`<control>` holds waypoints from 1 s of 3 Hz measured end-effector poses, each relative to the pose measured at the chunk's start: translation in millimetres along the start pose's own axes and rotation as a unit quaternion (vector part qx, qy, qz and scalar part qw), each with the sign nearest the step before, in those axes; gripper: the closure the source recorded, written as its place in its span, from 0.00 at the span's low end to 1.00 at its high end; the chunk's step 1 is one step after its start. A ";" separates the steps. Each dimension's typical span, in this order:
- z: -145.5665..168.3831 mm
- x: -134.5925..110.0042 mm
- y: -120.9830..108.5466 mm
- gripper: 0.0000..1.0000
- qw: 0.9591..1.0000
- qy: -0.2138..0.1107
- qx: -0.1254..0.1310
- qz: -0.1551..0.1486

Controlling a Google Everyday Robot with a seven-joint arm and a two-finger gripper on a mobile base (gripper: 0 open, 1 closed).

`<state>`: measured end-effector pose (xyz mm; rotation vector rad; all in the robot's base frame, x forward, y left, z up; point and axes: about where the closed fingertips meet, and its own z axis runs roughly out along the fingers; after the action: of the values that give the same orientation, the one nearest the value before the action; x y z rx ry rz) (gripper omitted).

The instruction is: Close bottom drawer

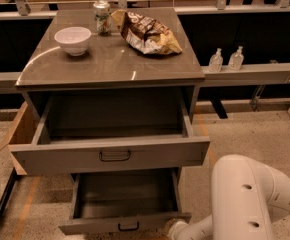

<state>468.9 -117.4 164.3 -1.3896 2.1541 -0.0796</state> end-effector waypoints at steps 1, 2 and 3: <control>9.6 -4.3 -26.0 1.00 1.000 -0.009 0.027 -0.001; 27.3 -12.0 -53.8 1.00 0.998 -0.021 0.052 -0.001; 46.8 -18.4 -77.9 1.00 0.996 -0.030 0.078 0.010</control>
Offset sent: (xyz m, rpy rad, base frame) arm 0.1061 -0.0124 -0.0002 0.0067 -0.1822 -0.0510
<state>561.1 -125.9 159.8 -1.2659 2.0654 -0.1926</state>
